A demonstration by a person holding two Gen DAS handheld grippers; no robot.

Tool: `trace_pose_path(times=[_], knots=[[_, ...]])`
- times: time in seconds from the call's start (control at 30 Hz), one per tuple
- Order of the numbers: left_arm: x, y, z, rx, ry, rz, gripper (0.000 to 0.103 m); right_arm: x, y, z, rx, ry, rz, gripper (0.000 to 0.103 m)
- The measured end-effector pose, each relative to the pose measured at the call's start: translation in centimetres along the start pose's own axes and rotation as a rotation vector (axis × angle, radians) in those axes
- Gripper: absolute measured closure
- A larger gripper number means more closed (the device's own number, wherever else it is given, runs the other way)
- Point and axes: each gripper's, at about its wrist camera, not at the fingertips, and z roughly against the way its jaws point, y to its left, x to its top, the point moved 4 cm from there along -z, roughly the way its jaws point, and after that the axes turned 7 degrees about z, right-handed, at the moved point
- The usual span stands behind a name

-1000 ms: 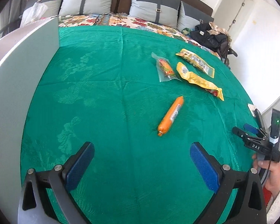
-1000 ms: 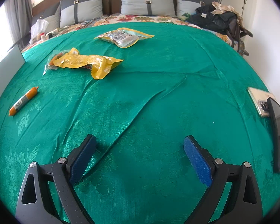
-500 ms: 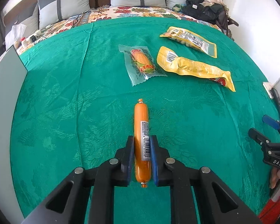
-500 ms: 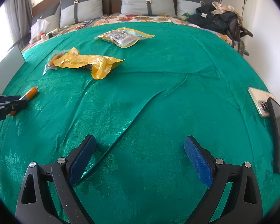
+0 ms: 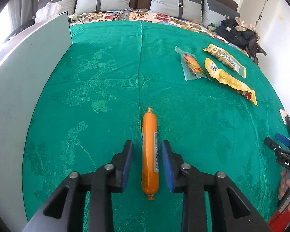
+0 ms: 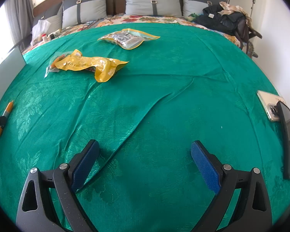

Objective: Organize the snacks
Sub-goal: 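Set the orange sausage down on the cloth and open the left tool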

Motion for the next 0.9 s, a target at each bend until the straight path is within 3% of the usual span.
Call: trace_pose_path(times=[0.07, 0.17, 0.2, 0.27, 0.9], knots=[[0.3, -0.2, -0.6, 0.025, -0.011, -0.017, 0.03, 0.0, 0.0, 0.0, 0.0, 0.0, 0.0, 0.005], [0.5, -0.9, -1.6, 0.118, -0.031, -0.092, 0.021, 0.0, 0.0, 0.0, 0.0, 0.0, 0.0, 0.005], [0.6, -0.9, -1.7, 0.134, -0.05, -0.106, 0.013, 0.0, 0.0, 0.0, 0.0, 0.0, 0.0, 0.005], [0.6, -0.1, -2.0, 0.145, -0.058, -0.075, 0.002, 0.0, 0.0, 0.0, 0.0, 0.0, 0.0, 0.005], [0.7, 0.6, -2.2, 0.137, -0.074, -0.047, 0.0, 0.1, 0.1, 0.0, 0.001, 0.001, -0.001, 0.005]])
